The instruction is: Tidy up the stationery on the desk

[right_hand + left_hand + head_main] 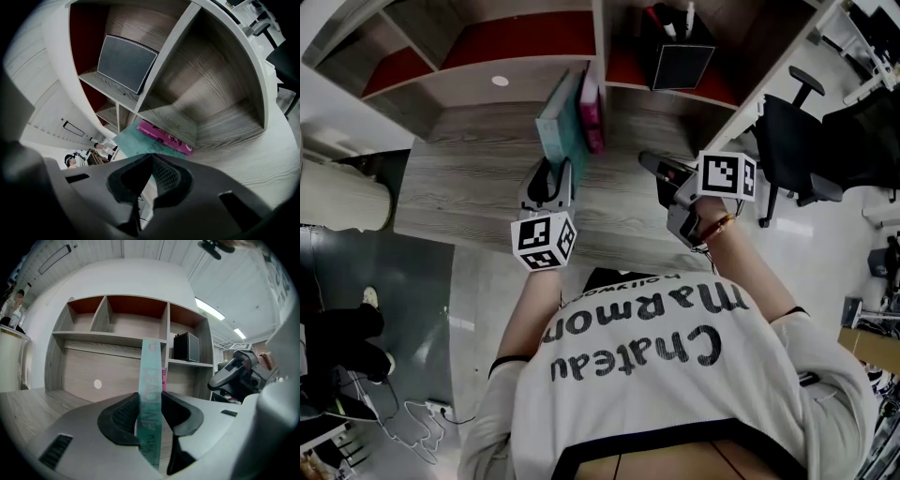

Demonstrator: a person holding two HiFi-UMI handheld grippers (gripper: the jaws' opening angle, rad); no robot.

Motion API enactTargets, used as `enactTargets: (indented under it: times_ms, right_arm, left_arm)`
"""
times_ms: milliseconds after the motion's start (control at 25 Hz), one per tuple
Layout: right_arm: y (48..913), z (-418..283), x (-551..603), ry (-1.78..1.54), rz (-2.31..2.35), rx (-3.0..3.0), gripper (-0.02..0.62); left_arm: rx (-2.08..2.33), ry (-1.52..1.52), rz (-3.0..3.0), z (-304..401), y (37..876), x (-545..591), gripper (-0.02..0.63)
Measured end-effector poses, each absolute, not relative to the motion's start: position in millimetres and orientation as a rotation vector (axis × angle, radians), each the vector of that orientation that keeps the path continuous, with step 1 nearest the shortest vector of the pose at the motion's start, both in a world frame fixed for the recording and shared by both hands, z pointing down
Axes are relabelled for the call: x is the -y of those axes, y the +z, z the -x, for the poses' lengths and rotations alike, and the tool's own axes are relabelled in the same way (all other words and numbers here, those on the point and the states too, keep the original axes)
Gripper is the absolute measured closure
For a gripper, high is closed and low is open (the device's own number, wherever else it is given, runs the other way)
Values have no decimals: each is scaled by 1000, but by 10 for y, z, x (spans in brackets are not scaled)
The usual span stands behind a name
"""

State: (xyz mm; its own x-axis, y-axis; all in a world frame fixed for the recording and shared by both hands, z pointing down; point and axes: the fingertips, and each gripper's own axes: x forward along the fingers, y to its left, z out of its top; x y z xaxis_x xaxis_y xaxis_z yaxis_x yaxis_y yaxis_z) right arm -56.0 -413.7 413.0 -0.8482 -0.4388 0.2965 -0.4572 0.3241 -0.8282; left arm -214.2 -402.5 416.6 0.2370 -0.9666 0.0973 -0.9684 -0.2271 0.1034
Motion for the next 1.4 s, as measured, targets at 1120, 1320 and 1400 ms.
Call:
enactTargets:
  times_ms: [1120, 1320, 1400]
  right_arm:
    - [4368, 507, 4158, 1673, -897, 2473, 583]
    - [4397, 417, 4168, 1687, -922, 2459, 583]
    - [4412, 391, 4178, 1691, -929, 2461, 583]
  left_arm:
    - [1697, 192, -2413, 2093, 4504, 4180, 449]
    - [1680, 246, -2417, 2039, 4573, 4260, 449]
    - [1677, 251, -2413, 2032, 4604, 4281, 449]
